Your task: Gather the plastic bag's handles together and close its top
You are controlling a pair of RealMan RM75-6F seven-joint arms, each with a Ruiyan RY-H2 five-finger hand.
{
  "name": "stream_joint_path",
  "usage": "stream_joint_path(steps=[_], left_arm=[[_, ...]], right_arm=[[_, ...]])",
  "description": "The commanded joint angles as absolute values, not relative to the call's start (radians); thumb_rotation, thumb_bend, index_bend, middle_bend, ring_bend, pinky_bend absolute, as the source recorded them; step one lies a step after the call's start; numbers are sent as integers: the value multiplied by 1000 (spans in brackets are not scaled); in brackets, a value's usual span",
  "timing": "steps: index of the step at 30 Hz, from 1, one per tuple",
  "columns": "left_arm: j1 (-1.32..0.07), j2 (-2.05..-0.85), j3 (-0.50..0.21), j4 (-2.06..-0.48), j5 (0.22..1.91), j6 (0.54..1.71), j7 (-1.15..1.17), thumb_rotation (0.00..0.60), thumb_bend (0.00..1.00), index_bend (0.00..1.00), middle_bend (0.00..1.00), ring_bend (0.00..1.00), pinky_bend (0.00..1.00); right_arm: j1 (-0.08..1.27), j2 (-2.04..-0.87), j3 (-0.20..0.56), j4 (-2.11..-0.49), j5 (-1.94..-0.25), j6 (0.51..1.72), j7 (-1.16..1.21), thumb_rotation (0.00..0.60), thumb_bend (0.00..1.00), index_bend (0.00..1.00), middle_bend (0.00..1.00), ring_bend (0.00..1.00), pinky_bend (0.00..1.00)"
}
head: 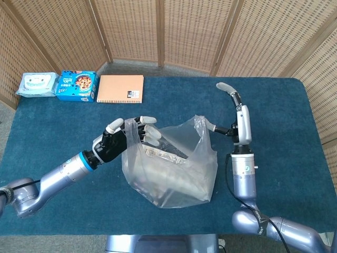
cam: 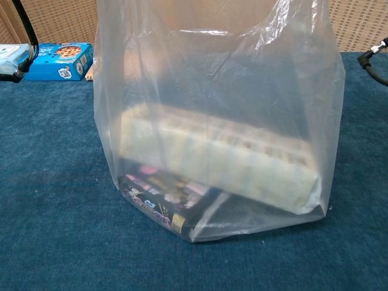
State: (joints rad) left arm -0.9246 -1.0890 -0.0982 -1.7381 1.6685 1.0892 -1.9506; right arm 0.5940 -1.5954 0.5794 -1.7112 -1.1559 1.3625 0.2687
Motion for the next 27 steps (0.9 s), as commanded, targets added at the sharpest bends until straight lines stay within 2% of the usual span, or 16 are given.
stream_joint_path(steps=[1, 12, 18, 27], left_arm=[[-922, -1087, -93, -1737, 1672, 1093, -1954, 0, 325, 176, 323, 265, 255], [-919, -1069, -84, -1735, 1667, 1093, -1923, 0, 325, 176, 323, 265, 254], [-923, -1075, -87, -1733, 1654, 1079, -1876, 0, 324, 176, 323, 262, 247], [-925, -1089, -91, -1713, 1635, 1061, -1812, 0, 325, 176, 311, 211, 180]], right_arm=[[591, -1585, 584, -1711, -1152, 1362, 275, 543, 75, 209, 234, 145, 113], [596, -1511, 643, -1722, -1110, 1318, 329, 544, 74, 209, 234, 144, 107], [574, -1483, 623, -1753, -1132, 1336, 337, 544, 74, 209, 234, 141, 104], [534, -1442, 605, -1788, -1148, 1357, 369, 546, 71, 209, 234, 139, 102]])
